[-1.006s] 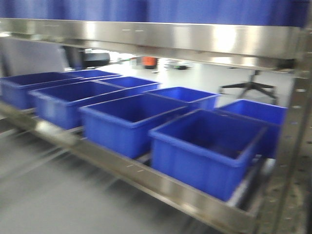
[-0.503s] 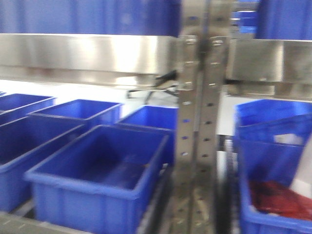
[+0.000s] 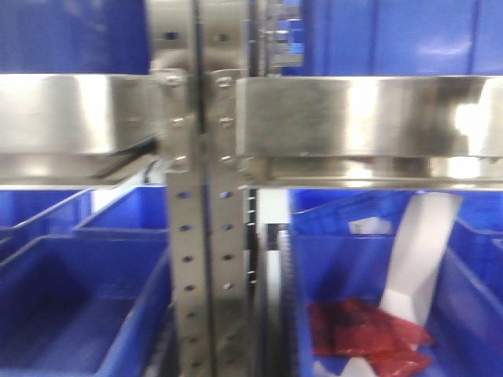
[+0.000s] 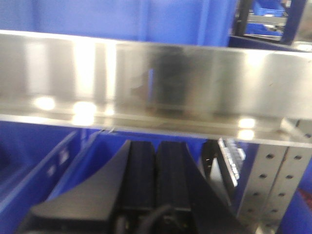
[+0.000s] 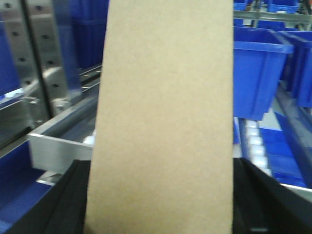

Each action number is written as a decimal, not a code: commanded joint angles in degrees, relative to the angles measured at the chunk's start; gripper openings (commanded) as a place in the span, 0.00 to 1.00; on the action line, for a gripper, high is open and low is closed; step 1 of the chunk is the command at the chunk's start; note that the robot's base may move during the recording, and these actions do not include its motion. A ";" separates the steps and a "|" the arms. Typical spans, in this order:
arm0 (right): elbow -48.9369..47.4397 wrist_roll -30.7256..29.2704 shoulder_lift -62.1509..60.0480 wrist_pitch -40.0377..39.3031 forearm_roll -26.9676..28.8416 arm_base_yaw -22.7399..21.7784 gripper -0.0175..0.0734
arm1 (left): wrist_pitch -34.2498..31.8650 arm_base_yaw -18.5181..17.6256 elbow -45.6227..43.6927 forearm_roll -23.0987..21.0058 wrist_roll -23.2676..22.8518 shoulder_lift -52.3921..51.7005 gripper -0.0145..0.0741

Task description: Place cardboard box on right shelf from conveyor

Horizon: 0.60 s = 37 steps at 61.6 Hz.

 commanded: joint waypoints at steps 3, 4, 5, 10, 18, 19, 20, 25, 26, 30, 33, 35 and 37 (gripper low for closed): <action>-1.61 -0.43 0.83 -5.91 -0.78 -0.27 0.42 | -4.96 0.23 0.55 -0.34 0.02 -0.96 0.03; -1.61 -0.43 0.83 -5.91 -0.78 -0.27 0.42 | -4.96 0.23 0.55 -0.34 0.02 -0.96 0.03; -1.61 -0.43 0.83 -5.91 -0.78 -0.27 0.42 | -4.96 0.23 0.55 -0.34 0.02 -0.96 0.03; -1.61 -0.43 0.83 -5.91 -0.78 -0.27 0.42 | -4.96 0.23 0.55 -0.34 0.02 -0.96 0.03; -1.61 -0.43 0.83 -5.91 -0.78 -0.27 0.42 | -4.96 0.23 0.55 -0.34 0.02 -0.86 0.03; -1.61 -0.43 0.83 -5.91 -0.78 -0.27 0.42 | -4.96 0.23 0.55 -0.34 0.02 -0.86 0.03; -1.61 -0.43 0.83 -5.91 -0.78 -0.27 0.42 | -4.96 0.23 0.55 -0.34 0.02 -0.86 0.03; -1.61 -0.43 0.83 -5.91 -0.78 -0.27 0.42 | -4.96 0.23 0.55 -0.34 0.02 -0.86 0.03; -1.61 -0.43 0.83 -5.91 -0.78 -0.27 0.42 | -4.96 0.23 0.55 -0.34 0.02 -0.86 0.03; -1.61 -0.43 0.83 -5.91 -0.78 -0.27 0.42 | -4.96 0.23 0.55 -0.34 0.02 -0.86 0.03; -1.61 -0.43 0.83 -5.91 -0.78 -0.27 0.42 | -4.96 0.23 0.55 -0.34 0.02 -0.86 0.03; -1.61 -0.43 0.83 -5.91 -0.78 -0.27 0.42 | -4.96 0.23 0.55 -0.34 0.02 -0.86 0.03; -1.61 -0.43 0.83 -5.91 -0.78 -0.27 0.42 | -4.96 0.23 0.55 -0.34 0.02 -0.86 0.03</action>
